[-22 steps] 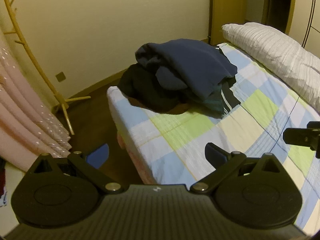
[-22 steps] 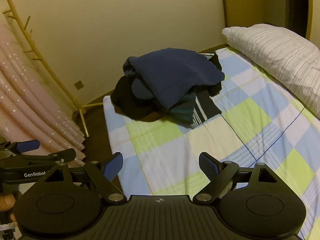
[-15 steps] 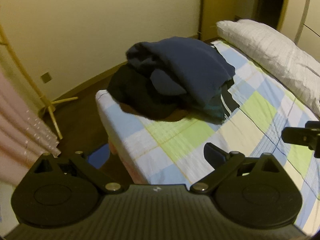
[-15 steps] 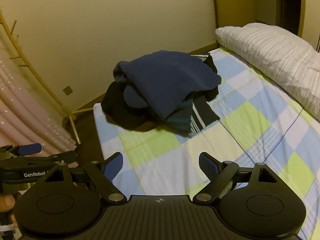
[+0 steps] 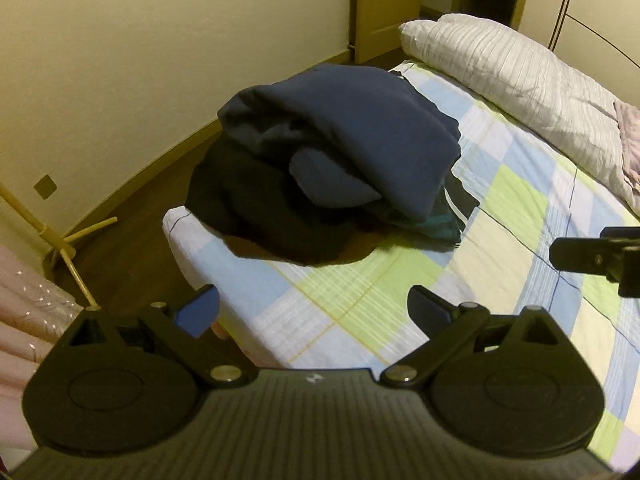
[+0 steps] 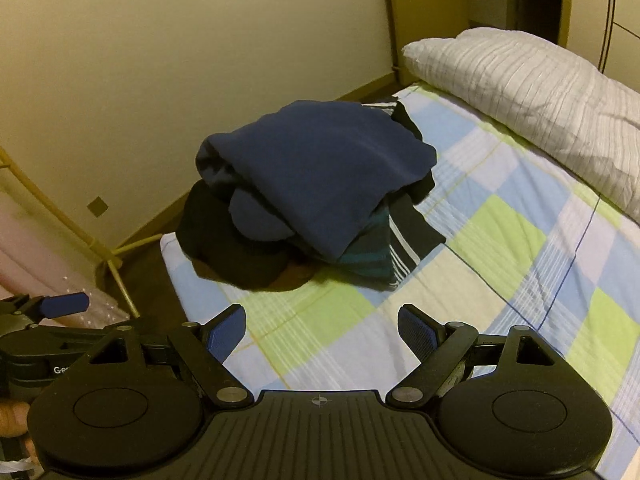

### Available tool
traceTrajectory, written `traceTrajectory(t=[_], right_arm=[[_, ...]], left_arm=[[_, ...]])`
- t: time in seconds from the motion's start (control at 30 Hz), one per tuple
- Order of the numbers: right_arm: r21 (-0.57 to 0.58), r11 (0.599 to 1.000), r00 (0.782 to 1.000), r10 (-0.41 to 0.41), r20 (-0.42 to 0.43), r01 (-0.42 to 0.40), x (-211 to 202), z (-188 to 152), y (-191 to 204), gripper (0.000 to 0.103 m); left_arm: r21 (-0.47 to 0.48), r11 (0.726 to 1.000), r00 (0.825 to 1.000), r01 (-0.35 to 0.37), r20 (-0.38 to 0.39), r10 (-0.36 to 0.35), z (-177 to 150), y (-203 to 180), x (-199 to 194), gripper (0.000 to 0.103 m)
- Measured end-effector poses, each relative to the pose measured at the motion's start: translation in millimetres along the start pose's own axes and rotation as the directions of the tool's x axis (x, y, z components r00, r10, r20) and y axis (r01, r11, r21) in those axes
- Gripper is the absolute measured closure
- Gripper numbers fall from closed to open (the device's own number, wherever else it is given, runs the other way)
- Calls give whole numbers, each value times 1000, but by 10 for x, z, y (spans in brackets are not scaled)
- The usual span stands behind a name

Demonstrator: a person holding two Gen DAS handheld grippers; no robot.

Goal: Fold clothes
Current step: 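Approach the heap of dark clothes on the bed with both tools open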

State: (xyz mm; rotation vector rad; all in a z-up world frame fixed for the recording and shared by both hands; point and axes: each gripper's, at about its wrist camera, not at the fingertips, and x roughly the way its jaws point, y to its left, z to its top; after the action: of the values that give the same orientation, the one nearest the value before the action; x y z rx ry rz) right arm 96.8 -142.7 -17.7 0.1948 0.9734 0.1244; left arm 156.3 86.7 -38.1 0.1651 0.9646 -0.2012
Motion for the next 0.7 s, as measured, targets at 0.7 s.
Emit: traceTrajectory(t=[0.7], right_arm=[[-47, 999, 1000, 16, -13, -16, -33, 113, -158, 17]], left_arm=[[-15, 1000, 1000, -4, -1, 4, 176, -107, -83, 4]])
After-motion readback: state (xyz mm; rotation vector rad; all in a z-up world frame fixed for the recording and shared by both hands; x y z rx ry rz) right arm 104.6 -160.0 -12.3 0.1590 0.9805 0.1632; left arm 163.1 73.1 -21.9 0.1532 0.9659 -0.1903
